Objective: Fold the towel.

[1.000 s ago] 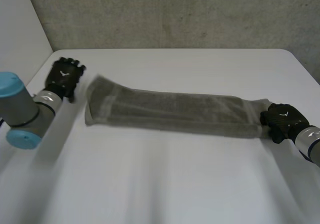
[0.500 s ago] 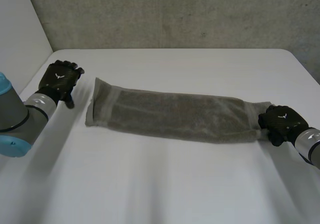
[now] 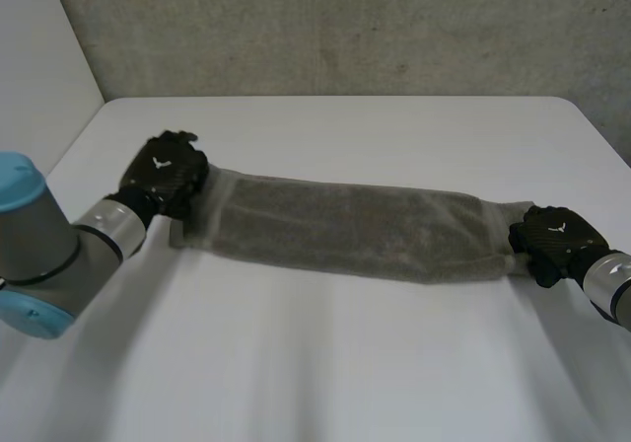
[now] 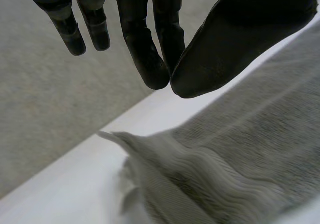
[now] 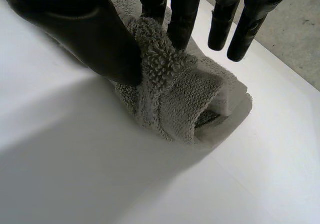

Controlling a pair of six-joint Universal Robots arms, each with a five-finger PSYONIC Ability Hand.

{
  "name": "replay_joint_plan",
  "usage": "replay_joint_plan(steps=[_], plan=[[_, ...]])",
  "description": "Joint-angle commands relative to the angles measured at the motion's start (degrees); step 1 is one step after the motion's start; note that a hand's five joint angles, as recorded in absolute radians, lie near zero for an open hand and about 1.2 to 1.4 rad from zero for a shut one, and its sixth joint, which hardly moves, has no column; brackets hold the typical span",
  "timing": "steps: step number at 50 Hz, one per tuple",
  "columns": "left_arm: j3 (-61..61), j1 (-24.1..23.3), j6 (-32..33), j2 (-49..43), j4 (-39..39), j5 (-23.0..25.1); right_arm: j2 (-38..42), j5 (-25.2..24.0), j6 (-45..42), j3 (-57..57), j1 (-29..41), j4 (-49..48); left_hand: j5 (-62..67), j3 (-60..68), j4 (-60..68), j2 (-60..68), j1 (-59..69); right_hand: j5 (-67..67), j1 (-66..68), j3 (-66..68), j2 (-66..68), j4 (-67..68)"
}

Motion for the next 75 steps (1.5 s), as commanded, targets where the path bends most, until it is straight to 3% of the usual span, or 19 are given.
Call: replay_joint_plan(steps=[1,2,4,9,19,33,39,41,42,44,52,61,67,69,70,71,72,73,75], plan=[[0.8,-2.4,0.7,-4.5,0.0,0.1,-1.1,-0.2,-0.1,0.0,-0.1,1.5,-12.5,-3.0,-3.4,-13.7,-11.3,3.5,5.0,-2.5,4.7,-4.4],[0.9,-2.5,0.8,-5.2,0.0,0.1,-1.1,-0.2,-0.1,0.0,-0.1,1.5,-26.8,-3.0,-3.4,-28.0,-25.6,3.5,5.0,-2.5,4.7,-4.4],[1.0,-2.5,0.9,-6.1,0.1,0.0,-1.1,-0.5,-0.2,-0.2,-0.3,2.2,-34.3,-3.0,-3.4,-35.5,-33.1,3.5,5.0,-2.5,4.7,-4.4],[2.4,-2.4,2.6,-8.8,0.0,-0.6,-1.4,-1.1,-0.6,-0.3,-1.4,2.9,-36.0,-3.0,-3.4,-37.3,-34.8,3.5,5.0,-2.5,4.7,-4.4],[2.3,-0.6,11.9,-10.8,-0.2,-2.1,-2.9,-3.7,-4.2,-0.7,-5.3,5.0,-39.4,-3.0,-3.4,-40.6,-38.2,3.5,5.0,-2.5,4.7,-4.4],[1.7,0.4,14.5,-10.7,0.0,-3.0,-3.7,-5.2,-5.2,-0.4,-7.0,6.5,-41.6,-3.0,-3.4,-42.8,-40.4,3.5,5.0,-2.5,4.7,-4.4],[1.7,0.2,14.5,-11.2,0.0,-3.0,-3.7,-5.2,-5.2,0.0,-7.0,6.5,-37.4,-3.0,-3.4,-38.6,-36.2,3.5,5.0,-2.5,4.7,-4.4],[1.6,-0.3,14.5,-11.3,0.0,-2.7,-3.7,-5.2,-5.2,0.0,-7.0,6.5,-15.5,-3.0,-3.4,-16.7,-14.3,3.5,5.0,-2.5,4.7,-4.4],[1.6,-0.3,14.5,-11.3,0.0,-2.7,-3.7,-5.2,-5.2,0.0,-7.0,6.6,-15.4,-3.0,-3.4,-16.6,-14.2,3.5,5.0,-2.5,4.7,-4.4],[1.6,-0.5,14.5,-11.1,0.0,-2.5,-3.7,-5.2,-5.2,0.0,-7.0,6.5,4.0,-3.0,-3.4,2.8,5.2,3.5,5.0,-2.5,4.7,-4.4],[-1.4,0.1,14.4,-6.8,-0.2,-2.0,-5.0,-5.5,-5.2,0.3,-7.3,8.1,4.1,-3.0,-3.4,2.9,5.3,3.5,5.0,-2.5,4.7,-4.4],[-9.9,3.6,14.4,1.8,-0.4,-1.3,-7.3,-10.1,-5.7,0.8,-11.4,12.0,4.1,-3.0,-3.4,2.9,5.3,3.5,5.0,-2.5,4.7,-4.4],[-14.9,5.6,14.4,5.3,-3.3,2.6,-7.9,-12.7,-8.6,1.4,-15.0,14.2,4.1,-3.0,-3.4,2.9,5.3,3.5,5.0,-2.5,4.7,-4.4],[-16.1,5.7,14.4,5.3,-5.1,4.2,-7.9,-12.9,-9.7,1.6,-15.4,14.7,-9.5,-3.0,-3.4,-10.8,-8.3,3.5,5.0,-2.5,4.7,-4.4],[-16.1,5.7,14.4,5.3,-5.1,4.2,-7.8,-13.0,-10.6,1.9,-15.6,15.0,-9.6,-3.0,-3.4,-10.9,-8.4,3.5,5.0,-2.5,4.7,-4.4],[-16.5,5.7,14.4,5.1,-5.8,4.6,-7.7,-12.9,-11.6,2.1,-15.7,15.3,-21.6,-3.0,-3.4,-22.9,-20.4,3.5,5.0,-2.5,4.7,-4.4],[-16.5,5.7,14.4,5.1,-5.8,4.6,-7.7,-12.9,-11.6,2.1,-15.8,15.3,-21.7,-3.0,-3.4,-23.0,-20.5,3.5,5.0,-2.5,4.7,-4.4],[-16.6,5.6,14.4,4.6,-6.0,4.6,-7.7,-12.9,-12.5,2.4,-16.1,15.4,-34.9,-3.0,-3.4,-36.1,-33.7,3.5,5.0,-2.5,4.7,-4.4],[-16.6,5.6,14.4,4.4,-6.2,4.5,-7.6,-13.0,-12.8,2.5,-16.4,15.6,-38.9,-3.0,-3.4,-40.1,-37.7,3.5,5.0,-2.5,4.7,-4.4]])
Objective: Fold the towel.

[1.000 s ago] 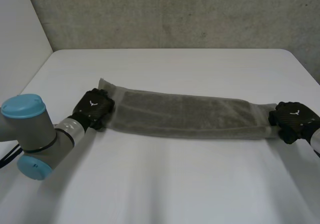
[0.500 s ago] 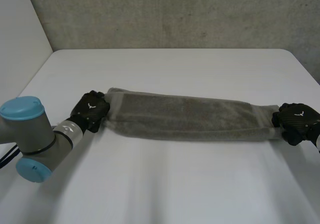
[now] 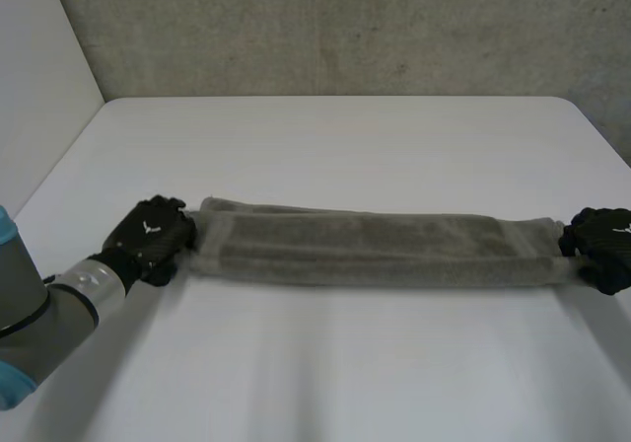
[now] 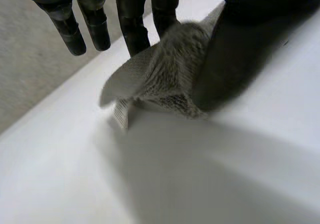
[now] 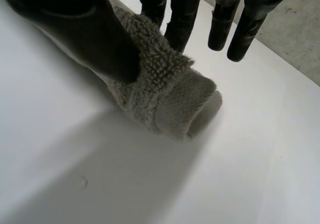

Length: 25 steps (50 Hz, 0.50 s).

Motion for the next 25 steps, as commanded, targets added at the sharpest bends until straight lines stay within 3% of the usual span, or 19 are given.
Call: replay_joint_plan(steps=[1,18,25], plan=[[-0.8,-0.2,0.0,-1.2,-1.9,0.9,0.3,-0.1,-3.2,0.8,-1.1,1.0,-19.4,-3.0,-3.4,-18.4,-18.7,3.5,5.0,-2.5,4.7,-4.4],[-0.9,1.7,-1.0,4.5,-5.2,0.4,-0.3,-0.1,-3.3,-2.2,-7.1,1.0,-32.7,-3.0,-3.4,-31.7,-32.0,3.5,5.0,-2.5,4.7,-4.4],[-1.1,1.6,-5.9,10.2,-5.7,0.4,-2.1,0.1,-3.1,-7.4,-9.3,2.6,-36.6,-3.0,-3.4,-35.6,-35.9,3.5,5.0,-2.5,4.7,-4.4]])
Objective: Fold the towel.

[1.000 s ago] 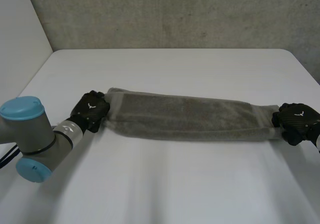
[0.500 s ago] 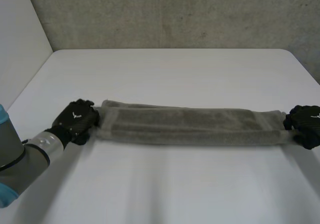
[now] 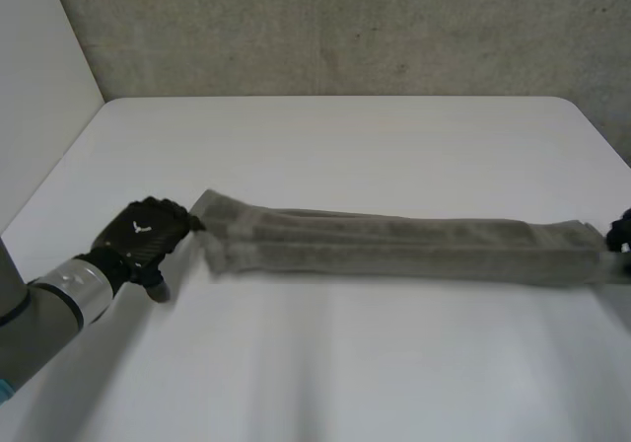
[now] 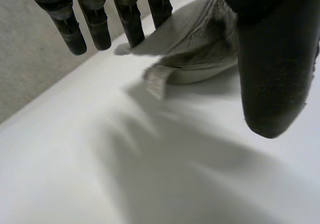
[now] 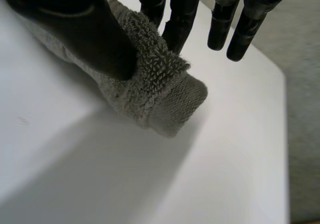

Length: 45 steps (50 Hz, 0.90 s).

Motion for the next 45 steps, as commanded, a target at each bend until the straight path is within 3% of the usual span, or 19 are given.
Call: replay_joint_plan(steps=[1,8,10,13,16,18,21,23,24,26,33,35,45], plan=[[-0.1,0.1,-4.4,5.1,-0.7,0.0,-1.9,0.1,0.2,-5.9,-1.9,2.3,-2.4,-3.0,-3.4,-3.4,-2.5,3.5,5.0,-2.5,4.8,-4.4],[1.3,-0.7,-10.8,9.1,0.0,0.0,-3.7,-0.2,1.1,-10.6,1.0,5.7,-7.5,-3.0,-3.4,-8.4,-7.6,3.5,5.0,-2.5,4.8,-4.4],[1.9,-0.8,-11.4,9.3,0.0,0.0,-6.6,0.7,2.5,-12.4,7.3,5.6,-7.8,-3.0,-3.4,-8.8,-7.9,3.5,5.0,-2.5,4.8,-4.4],[3.0,-1.7,-11.8,9.5,0.0,-0.1,-7.4,1.1,3.7,-13.3,10.4,5.4,-8.5,-3.0,-3.4,-9.4,-8.6,3.5,5.0,-2.5,4.8,-4.4],[3.7,-2.7,-11.8,9.4,0.0,-0.1,-8.0,3.6,5.3,-15.3,16.8,5.5,-8.5,-3.0,-3.4,-9.4,-8.6,3.5,5.0,-2.5,4.8,-4.4],[3.9,-2.9,-11.8,9.4,0.0,-0.1,-7.8,6.9,5.8,-17.6,25.1,5.3,-8.5,-3.0,-3.4,-9.4,-8.6,3.5,5.0,-2.5,4.8,-4.4],[4.1,-3.1,-11.8,9.4,0.0,-0.1,-7.8,8.6,5.8,-18.7,29.6,5.3,-8.5,-3.0,-3.4,-9.4,-8.6,3.5,5.0,-2.5,4.8,-4.4],[4.2,-3.0,-11.8,9.4,0.0,-0.1,-6.3,12.2,5.7,-21.1,39.1,4.6,-8.5,-3.0,-3.4,-9.4,-8.6,3.5,5.0,-2.5,4.8,-4.4],[4.2,-3.0,-11.8,9.4,0.0,-0.1,-6.3,12.2,5.7,-21.1,39.1,4.6,-8.5,-3.0,-3.4,-9.4,-8.6,3.5,5.0,-2.5,4.8,-4.4],[4.2,-2.9,-11.8,9.4,0.0,-0.1,-2.8,15.5,5.8,-23.8,48.1,2.4,-8.5,-3.0,-3.4,-9.4,-8.6,3.5,5.0,-2.5,4.8,-4.4],[4.0,-2.9,-11.9,9.3,0.0,-0.1,3.2,19.9,5.5,-27.1,60.5,-1.8,-8.5,-3.0,-3.4,-9.4,-8.6,3.5,5.0,-2.5,4.8,-4.4],[4.0,-2.9,-11.9,9.3,0.0,-0.1,9.4,22.4,5.3,-30.1,67.2,-4.4,-8.5,-3.0,-3.4,-9.4,-8.6,3.5,5.0,-2.5,4.8,-4.4],[3.8,-3.1,-11.9,9.3,0.0,-0.1,22.6,22.9,3.1,-35.6,75.2,-5.7,-8.5,-3.0,-3.4,-9.4,-8.6,3.5,5.0,-2.5,4.8,-4.4]])
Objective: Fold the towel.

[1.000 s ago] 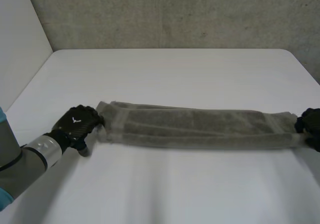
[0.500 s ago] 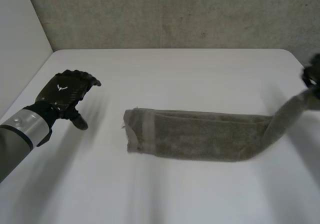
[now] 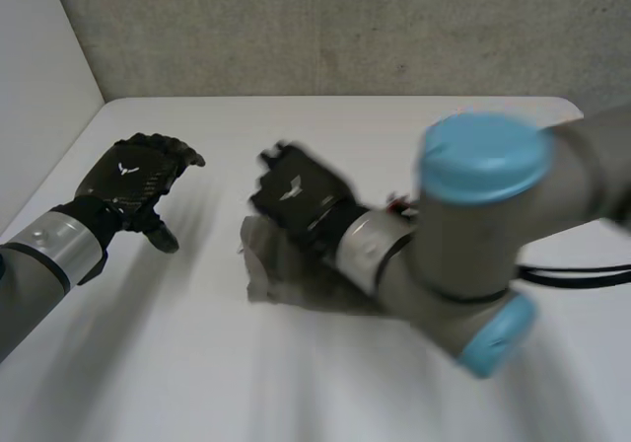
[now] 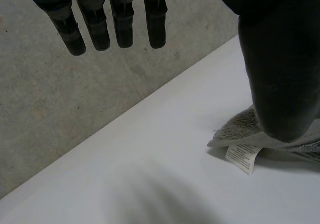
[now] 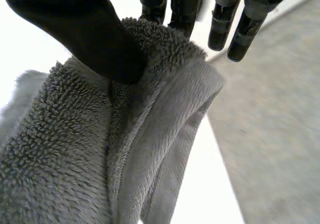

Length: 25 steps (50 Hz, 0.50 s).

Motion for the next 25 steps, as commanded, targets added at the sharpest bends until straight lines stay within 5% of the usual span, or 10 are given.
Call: replay_joint_plan(steps=[1,3,4,5,6,17,25], plan=[[-0.1,-0.2,0.0,0.1,0.0,0.0,8.3,0.0,-2.7,-2.8,3.9,-0.4,-1.6,-3.0,-3.4,-3.7,-3.9,3.2,4.5,-2.5,4.8,-4.4],[-0.1,-0.3,-0.1,0.0,0.0,0.0,8.8,0.1,-3.2,-2.8,4.0,-0.4,-1.6,-3.0,-3.4,-3.7,-3.9,1.0,2.2,-2.5,2.5,-4.4],[0.1,-0.5,-0.2,0.0,0.0,-0.1,9.0,0.4,-3.5,-2.6,4.1,-0.4,-1.8,-3.0,-3.4,-3.8,-4.0,-32.9,-31.6,-2.5,-31.3,-4.4],[0.1,-0.5,-0.2,0.0,0.0,-0.1,9.0,0.4,-3.5,-2.6,4.1,-0.4,-1.8,-3.0,-3.4,-3.8,-4.0,-33.2,-31.9,-2.5,-31.7,-4.4],[0.3,-0.8,-0.7,-0.1,0.0,-0.1,8.8,1.3,-3.4,-2.2,4.1,-0.4,-1.8,-3.0,-3.4,-3.8,-4.0,-66.8,-65.5,-2.5,-65.2,-4.4],[4.4,-5.4,-9.0,-0.3,0.1,-0.1,-6.0,5.9,3.5,7.8,1.3,-1.1,-2.1,-3.0,-3.4,-4.2,-4.4,-66.8,-65.5,-2.5,-65.2,-4.4],[7.2,-12.4,-14.3,-0.9,0.1,-0.1,-16.6,5.3,13.3,20.5,-11.3,-0.5,-1.6,-3.0,-3.4,-3.7,-3.9,-66.8,-65.5,-2.5,-65.2,-4.4]])
